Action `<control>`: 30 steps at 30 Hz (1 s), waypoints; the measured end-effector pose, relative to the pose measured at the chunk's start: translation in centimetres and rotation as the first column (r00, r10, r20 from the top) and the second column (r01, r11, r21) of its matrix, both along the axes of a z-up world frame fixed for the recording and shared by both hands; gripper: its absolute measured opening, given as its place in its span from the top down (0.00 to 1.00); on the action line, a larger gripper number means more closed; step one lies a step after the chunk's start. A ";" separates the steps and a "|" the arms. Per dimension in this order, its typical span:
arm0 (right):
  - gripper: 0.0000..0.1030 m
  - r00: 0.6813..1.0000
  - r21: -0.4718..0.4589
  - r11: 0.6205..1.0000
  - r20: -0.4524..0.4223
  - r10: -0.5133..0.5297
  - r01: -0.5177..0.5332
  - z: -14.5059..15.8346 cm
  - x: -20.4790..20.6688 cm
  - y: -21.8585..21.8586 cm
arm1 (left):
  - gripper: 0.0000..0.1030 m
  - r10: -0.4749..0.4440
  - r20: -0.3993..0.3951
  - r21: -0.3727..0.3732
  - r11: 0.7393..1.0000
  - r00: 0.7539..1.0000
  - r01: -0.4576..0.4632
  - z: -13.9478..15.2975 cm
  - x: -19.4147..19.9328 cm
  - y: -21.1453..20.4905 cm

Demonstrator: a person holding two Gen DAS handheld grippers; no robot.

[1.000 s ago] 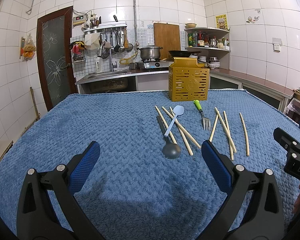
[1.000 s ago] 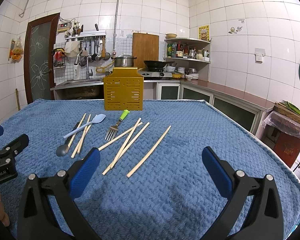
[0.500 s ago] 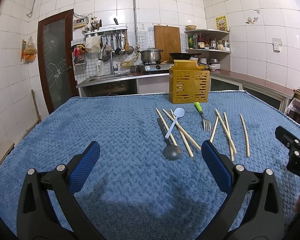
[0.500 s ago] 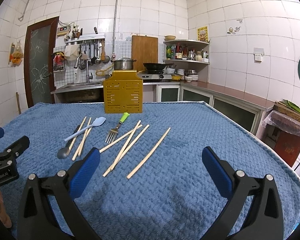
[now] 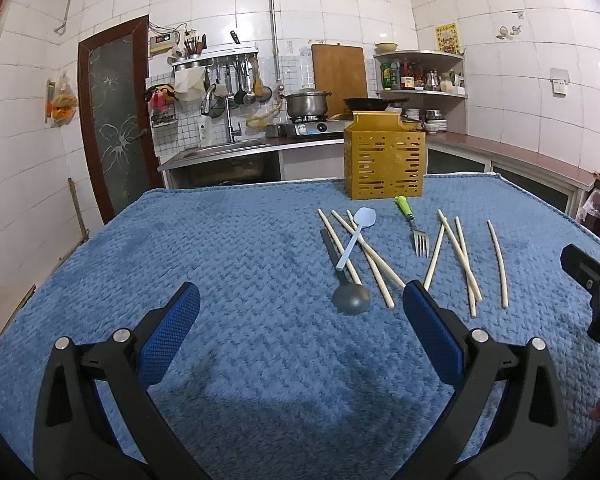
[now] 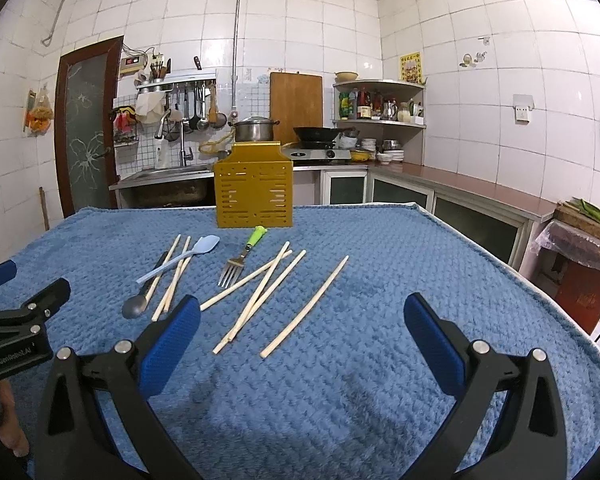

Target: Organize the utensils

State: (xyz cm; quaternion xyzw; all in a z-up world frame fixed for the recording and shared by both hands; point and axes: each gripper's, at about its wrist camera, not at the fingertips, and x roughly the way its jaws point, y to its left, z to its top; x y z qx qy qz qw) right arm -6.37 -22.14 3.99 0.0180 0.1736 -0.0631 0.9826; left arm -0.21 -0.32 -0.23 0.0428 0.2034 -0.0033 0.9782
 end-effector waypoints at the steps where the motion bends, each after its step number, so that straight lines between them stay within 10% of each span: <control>1: 0.04 1.000 0.001 1.000 0.002 0.001 -0.001 0.0 0.0 0.0 | 0.05 -0.005 0.003 -0.003 1.000 1.000 0.005 0.0 -0.1 0.0; 30: 0.04 0.956 0.025 0.999 -0.292 -0.029 0.038 -1.3 11.0 -1.3 | 0.05 -0.004 -0.250 -0.075 0.997 0.968 -0.015 0.4 8.9 2.0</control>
